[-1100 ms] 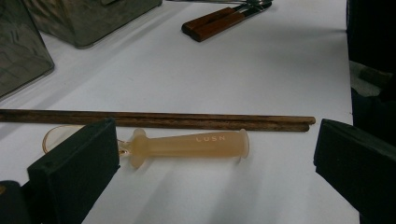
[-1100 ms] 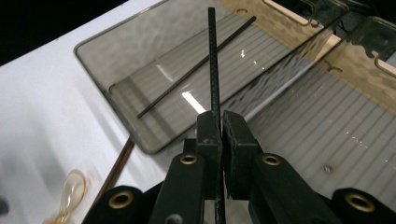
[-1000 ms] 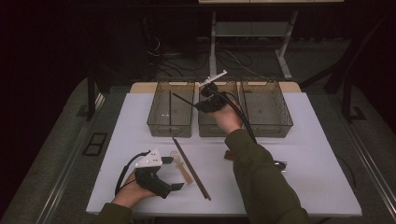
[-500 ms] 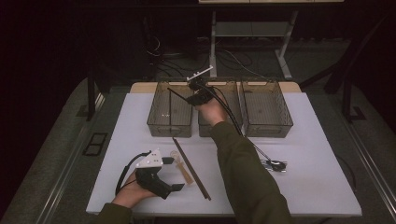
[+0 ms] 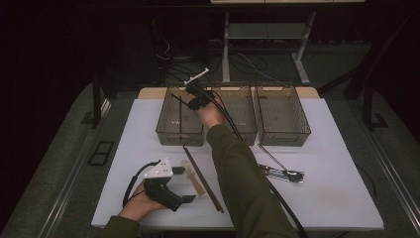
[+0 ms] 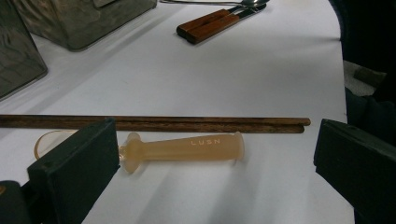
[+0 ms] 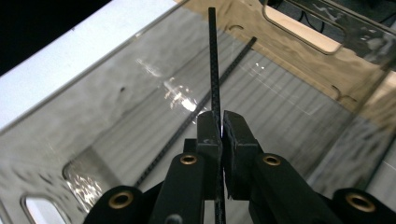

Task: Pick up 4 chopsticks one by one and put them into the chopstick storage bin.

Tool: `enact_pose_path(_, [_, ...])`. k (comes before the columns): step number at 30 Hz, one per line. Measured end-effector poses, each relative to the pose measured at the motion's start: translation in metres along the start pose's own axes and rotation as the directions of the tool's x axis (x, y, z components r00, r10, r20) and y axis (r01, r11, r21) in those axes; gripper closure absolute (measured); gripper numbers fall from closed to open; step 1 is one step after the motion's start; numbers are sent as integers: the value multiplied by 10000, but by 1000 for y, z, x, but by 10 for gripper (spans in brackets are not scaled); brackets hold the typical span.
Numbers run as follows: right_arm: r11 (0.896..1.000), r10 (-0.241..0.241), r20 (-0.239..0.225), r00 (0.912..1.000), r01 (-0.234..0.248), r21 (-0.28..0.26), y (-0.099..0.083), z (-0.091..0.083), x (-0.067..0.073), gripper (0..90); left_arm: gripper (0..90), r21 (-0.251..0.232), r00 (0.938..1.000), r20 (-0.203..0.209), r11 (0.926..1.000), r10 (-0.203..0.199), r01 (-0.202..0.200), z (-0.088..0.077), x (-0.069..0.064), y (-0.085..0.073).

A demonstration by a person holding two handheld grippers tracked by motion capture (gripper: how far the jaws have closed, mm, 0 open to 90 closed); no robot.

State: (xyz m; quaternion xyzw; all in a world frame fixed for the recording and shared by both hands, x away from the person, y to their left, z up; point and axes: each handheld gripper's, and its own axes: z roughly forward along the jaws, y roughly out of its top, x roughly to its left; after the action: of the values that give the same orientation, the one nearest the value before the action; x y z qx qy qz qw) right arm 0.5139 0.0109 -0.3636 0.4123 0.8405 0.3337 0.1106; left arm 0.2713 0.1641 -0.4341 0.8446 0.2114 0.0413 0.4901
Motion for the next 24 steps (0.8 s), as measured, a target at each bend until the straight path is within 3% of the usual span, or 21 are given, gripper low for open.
enact_pose_path(7, [9999, -146, -65, 9999, 146, 22, 6, 10, 9, 852, 0, -53, 10000, 62, 10000, -6, 6, 0, 1, 0])
enact_pose_path(11, [9997, -233, -181, 9996, 230, -122, 7, 8, 10, 765, 0, -96, 10000, 66, 9999, -64, 65, 0, 1, 0])
enact_pose_path(16, [9988, -456, -268, 9986, 451, -174, 6, -2, 9, 684, 0, -100, 10000, 67, 9999, -71, 72, 0, 1, 0])
enact_pose_path(24, [9979, -329, -745, 9967, 287, -576, -8, -29, 0, 546, 0, -76, 10000, 2, 9999, -69, 69, -1, 2, 0])
